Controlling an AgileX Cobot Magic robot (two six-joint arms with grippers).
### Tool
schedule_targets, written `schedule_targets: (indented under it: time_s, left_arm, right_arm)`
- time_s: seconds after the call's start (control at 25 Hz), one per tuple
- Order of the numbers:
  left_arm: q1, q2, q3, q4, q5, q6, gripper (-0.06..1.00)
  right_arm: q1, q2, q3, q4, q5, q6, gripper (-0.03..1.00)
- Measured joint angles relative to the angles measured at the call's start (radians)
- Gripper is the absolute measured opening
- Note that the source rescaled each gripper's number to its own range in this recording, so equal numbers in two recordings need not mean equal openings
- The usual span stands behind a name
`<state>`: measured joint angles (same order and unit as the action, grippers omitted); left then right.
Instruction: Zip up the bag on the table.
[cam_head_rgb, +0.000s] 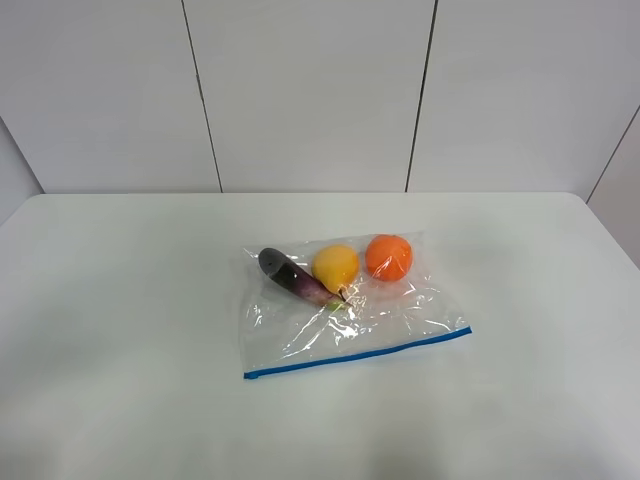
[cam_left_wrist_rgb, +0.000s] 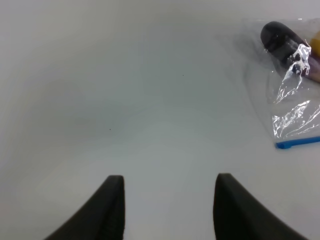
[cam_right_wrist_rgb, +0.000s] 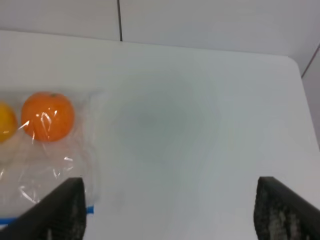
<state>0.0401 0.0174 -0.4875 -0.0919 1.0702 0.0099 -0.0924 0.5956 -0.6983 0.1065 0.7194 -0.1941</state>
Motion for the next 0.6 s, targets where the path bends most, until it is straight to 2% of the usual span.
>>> schedule_targets:
  time_s: [0.28, 0.6]
  left_arm:
    - [0.000, 0.000, 0.000, 0.000, 0.000, 0.000, 0.87]
    - [0.000, 0.000, 0.000, 0.000, 0.000, 0.000, 0.87]
  right_arm:
    - [0.000, -0.174, 0.000, -0.020, 0.166, 0.035, 1.00]
    - [0.000, -0.338, 0.001, -0.019, 0.268, 0.067, 1.00]
